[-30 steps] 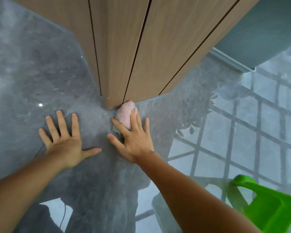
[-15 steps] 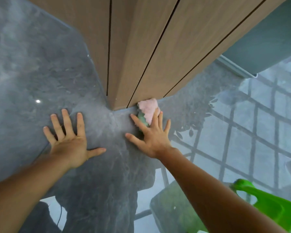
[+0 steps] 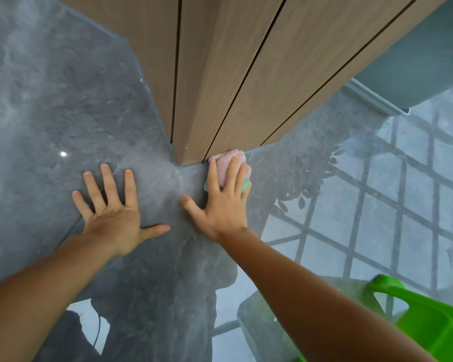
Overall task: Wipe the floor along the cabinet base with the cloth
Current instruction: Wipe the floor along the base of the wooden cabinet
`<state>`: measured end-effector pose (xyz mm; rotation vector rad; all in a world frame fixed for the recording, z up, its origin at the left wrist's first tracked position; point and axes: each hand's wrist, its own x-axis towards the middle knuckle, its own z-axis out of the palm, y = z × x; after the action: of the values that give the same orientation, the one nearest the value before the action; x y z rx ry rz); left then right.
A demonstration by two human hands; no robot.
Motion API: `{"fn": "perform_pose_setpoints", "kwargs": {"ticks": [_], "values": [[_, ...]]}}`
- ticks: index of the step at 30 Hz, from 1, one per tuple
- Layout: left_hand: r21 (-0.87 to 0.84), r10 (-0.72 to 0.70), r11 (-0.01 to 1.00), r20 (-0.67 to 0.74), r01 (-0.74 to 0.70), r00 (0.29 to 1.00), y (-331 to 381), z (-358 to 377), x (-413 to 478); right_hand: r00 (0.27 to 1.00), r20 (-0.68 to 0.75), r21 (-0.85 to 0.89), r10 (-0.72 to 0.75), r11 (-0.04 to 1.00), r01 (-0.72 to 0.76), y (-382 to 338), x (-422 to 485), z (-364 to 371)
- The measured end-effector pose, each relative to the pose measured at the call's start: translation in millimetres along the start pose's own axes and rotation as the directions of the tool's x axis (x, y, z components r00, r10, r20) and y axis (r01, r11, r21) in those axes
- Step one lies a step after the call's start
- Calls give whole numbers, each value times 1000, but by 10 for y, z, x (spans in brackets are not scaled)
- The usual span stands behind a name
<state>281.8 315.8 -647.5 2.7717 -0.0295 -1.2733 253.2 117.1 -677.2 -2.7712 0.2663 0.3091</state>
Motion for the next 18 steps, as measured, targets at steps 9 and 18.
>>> {"fn": "perform_pose_setpoints", "kwargs": {"ticks": [9, 18], "values": [[7, 3, 1000, 5, -3, 1000, -21, -11, 35, 998, 27, -379, -59, 923, 65, 952, 202, -368], [-33, 1, 999, -47, -3, 999, -19, 45, 51, 991, 97, -173, -91, 979, 107, -67, -21, -73]]}}
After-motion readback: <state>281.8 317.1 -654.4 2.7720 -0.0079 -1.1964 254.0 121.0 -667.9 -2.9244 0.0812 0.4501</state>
